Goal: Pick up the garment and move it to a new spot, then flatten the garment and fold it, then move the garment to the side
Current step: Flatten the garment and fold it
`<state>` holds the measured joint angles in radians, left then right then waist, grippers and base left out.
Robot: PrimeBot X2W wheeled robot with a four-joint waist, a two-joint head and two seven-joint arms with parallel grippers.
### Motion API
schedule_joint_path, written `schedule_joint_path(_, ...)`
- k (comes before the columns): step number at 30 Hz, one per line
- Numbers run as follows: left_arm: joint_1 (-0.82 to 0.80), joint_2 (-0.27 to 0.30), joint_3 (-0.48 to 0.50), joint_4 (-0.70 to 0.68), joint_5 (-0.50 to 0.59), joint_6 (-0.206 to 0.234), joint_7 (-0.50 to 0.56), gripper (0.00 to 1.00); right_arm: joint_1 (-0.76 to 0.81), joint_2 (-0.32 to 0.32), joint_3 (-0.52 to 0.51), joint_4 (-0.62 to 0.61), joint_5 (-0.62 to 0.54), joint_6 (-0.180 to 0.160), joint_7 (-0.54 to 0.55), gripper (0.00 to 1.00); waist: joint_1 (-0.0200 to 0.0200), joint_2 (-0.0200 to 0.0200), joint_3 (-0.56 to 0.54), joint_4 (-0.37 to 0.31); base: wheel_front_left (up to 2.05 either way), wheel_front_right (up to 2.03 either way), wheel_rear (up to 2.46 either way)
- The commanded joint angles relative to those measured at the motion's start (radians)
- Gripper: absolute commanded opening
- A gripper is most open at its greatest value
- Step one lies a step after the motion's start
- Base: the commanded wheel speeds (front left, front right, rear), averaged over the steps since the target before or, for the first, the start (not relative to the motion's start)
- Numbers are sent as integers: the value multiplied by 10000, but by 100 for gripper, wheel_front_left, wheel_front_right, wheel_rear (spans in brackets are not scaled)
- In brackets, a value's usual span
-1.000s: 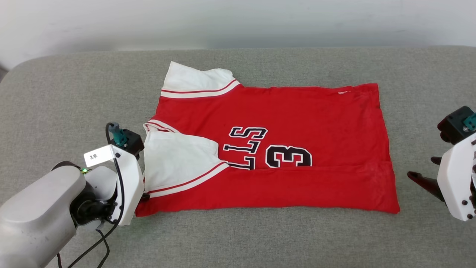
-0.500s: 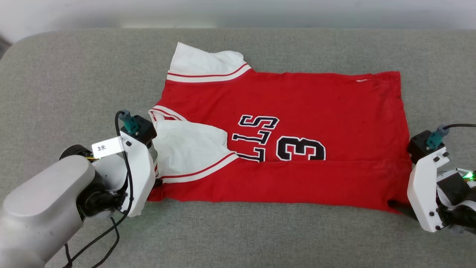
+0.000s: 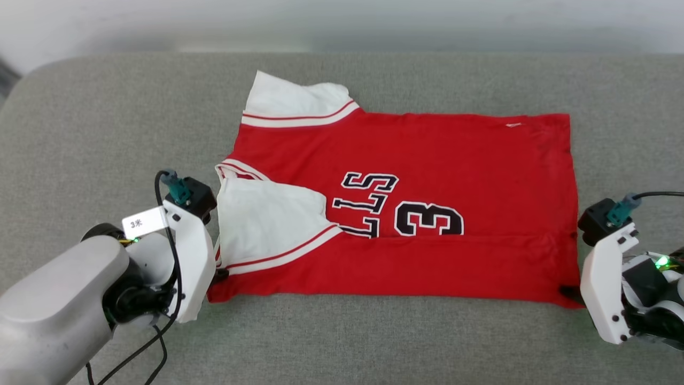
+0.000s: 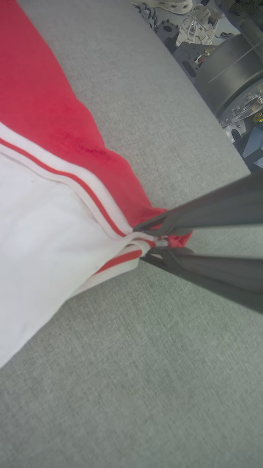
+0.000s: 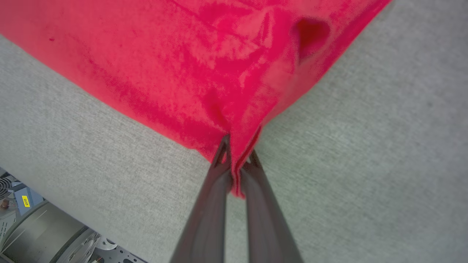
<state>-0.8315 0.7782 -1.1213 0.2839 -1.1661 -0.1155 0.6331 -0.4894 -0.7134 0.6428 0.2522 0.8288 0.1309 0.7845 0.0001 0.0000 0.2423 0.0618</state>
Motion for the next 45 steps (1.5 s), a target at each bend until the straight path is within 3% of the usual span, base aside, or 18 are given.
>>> schedule_joint_path(1,205,83,31,-87,-100,-13,-47,0,111,-213,114,-39,117,-5,-178,0,-1,0,-394,-49,0,0,0)
schedule_joint_path(16,1667,1017,-387,-1707,-657,486,201,0,1929,-1659,-326,-1616,984,-5,-960,0,-1,0,-1501,24,0,0,0)
schedule_joint_path(26,2532,1061,-614,-1441,-831,753,-193,0,3552,-1413,-906,-1934,971,-3,-759,0,-1,0,-1343,-70,0,0,0)
schedule_joint_path(31,2569,1014,-633,-1078,-760,668,-303,0,4035,-1061,-1166,-1825,784,-3,-739,0,-1,0,-1223,-59,0,0,0)
schedule_joint_path(32,2551,996,-607,-1050,-760,668,-382,15,4110,-977,-1242,-1834,781,-3,-780,16,-1,0,-1223,-58,0,0,0)
schedule_joint_path(33,2499,983,-557,-1057,-675,640,-503,100,4128,-895,-1343,-1876,732,-3,-858,100,-1,0,-1227,-61,0,0,0)
schedule_joint_path(39,1980,1166,-192,-1304,-534,630,-818,100,3879,-734,-2204,-2316,325,-3,-1605,100,-1,0,-1432,-120,0,0,0)
schedule_joint_path(45,903,1427,519,-1612,49,874,-1409,100,3442,-290,-3216,-3065,-697,-3,-3419,100,-1,0,-1375,-280,0,0,0)
